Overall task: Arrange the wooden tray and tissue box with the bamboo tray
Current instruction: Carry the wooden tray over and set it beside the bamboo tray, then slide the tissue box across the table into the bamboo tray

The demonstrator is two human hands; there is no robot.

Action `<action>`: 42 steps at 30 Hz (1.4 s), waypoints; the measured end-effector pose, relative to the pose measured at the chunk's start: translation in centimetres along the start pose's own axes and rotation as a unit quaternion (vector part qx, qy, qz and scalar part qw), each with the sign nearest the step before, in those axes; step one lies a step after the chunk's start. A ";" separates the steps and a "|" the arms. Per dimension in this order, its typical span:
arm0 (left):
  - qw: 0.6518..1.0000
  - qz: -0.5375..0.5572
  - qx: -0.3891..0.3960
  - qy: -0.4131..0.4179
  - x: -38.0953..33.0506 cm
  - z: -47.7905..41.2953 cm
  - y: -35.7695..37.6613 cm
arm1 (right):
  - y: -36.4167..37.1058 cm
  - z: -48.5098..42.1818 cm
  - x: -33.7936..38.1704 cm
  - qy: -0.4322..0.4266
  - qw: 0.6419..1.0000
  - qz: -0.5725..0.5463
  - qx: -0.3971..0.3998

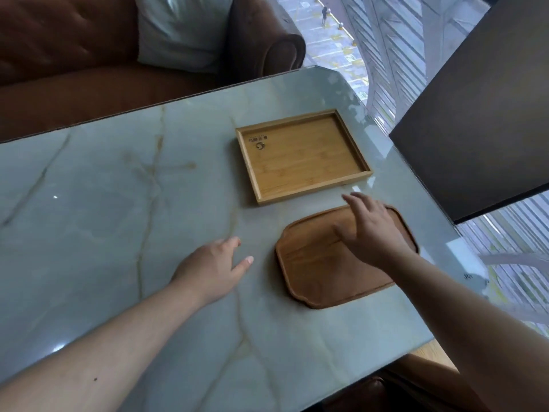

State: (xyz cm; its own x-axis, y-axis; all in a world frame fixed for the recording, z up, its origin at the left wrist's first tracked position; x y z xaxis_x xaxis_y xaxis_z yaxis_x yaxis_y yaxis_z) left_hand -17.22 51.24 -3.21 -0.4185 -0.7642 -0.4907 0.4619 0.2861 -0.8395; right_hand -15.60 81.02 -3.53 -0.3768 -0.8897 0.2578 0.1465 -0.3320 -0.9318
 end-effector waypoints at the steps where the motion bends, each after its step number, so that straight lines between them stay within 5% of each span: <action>1: 1.000 -0.026 -0.011 0.010 1.2 1.1 -1.3 | 0.3 0.4 2.5 -0.040 0.999 0.017 0.014; 9: 0.986 -0.156 -0.042 0.047 10.6 10.1 -6.8 | 3.7 4.4 19.8 -0.212 0.972 0.100 0.030; 29: 0.971 -0.182 -0.133 -0.079 33.7 38.1 -16.9 | 13.5 17.6 55.7 -0.381 0.909 0.159 0.065; 42: 0.901 -0.125 -0.194 -0.368 44.0 47.1 -16.5 | 19.5 19.1 74.9 -0.500 0.828 0.239 0.087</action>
State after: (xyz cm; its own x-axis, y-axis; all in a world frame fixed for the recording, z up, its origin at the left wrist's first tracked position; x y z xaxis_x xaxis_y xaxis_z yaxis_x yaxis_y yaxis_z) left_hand -6.44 -14.29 0.06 0.2268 -0.9680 -0.1073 0.0579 0.1234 -0.9907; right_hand -23.52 1.90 2.52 0.6947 -0.7185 0.0347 0.2233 0.1696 -0.9599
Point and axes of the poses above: each hand's wrist, its own z-axis away from the middle knuckle, its own y-axis out of the palm, x = y × z, the point moved 1 cm from there along -z, towards the middle knuckle, and after that the axes turned 15 degrees about y, right-handed, at the moved point
